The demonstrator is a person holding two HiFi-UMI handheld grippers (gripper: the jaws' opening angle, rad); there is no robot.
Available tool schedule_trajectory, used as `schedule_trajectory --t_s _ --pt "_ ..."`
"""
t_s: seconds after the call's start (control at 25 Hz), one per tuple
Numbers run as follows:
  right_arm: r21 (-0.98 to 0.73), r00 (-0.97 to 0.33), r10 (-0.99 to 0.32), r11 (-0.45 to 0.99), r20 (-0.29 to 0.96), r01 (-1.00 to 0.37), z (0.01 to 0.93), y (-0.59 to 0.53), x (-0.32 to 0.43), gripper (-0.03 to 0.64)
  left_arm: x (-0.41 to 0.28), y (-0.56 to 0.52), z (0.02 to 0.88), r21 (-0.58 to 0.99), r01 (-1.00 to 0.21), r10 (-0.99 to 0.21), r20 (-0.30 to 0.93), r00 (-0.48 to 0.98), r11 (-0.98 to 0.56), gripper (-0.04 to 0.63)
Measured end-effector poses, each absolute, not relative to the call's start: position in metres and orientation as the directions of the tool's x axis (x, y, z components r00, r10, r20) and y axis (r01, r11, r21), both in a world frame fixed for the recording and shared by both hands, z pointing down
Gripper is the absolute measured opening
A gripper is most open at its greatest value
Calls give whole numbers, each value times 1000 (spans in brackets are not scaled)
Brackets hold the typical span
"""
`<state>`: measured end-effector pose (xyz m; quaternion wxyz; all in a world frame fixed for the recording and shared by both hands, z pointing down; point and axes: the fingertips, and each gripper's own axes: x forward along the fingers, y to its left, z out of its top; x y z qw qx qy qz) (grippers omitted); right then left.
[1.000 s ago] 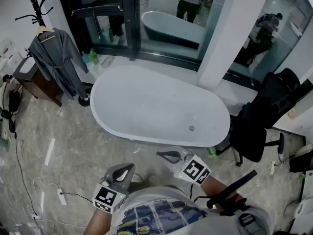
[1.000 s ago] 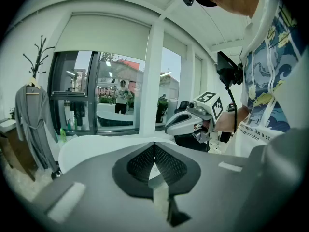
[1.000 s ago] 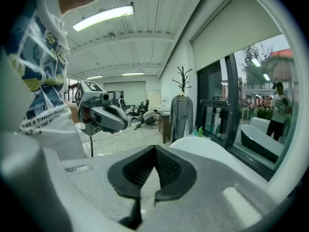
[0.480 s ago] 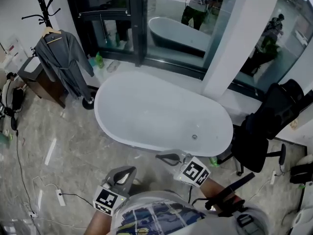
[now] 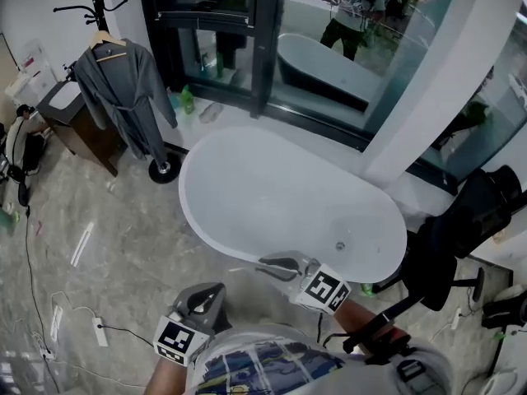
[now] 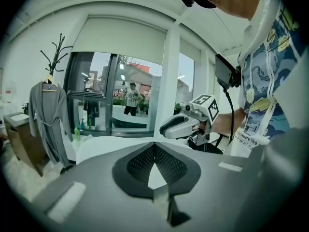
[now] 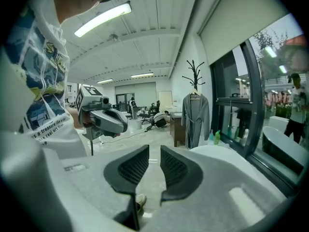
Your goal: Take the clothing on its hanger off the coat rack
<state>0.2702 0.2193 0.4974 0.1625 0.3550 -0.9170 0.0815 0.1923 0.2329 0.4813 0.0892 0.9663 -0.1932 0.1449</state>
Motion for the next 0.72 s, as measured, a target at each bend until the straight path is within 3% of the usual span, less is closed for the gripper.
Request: schedule_trajectory --t_s 0.48,0.72 --pt "53 -737 -566 805 370 -591 472 10 126 101 26 65 454 54 -496 -456 317 832 -867 3" --pt "96 -733 -563 813 382 -574 458 -87 97 123 -40 8 448 90 -600 -555 292 779 -795 3"
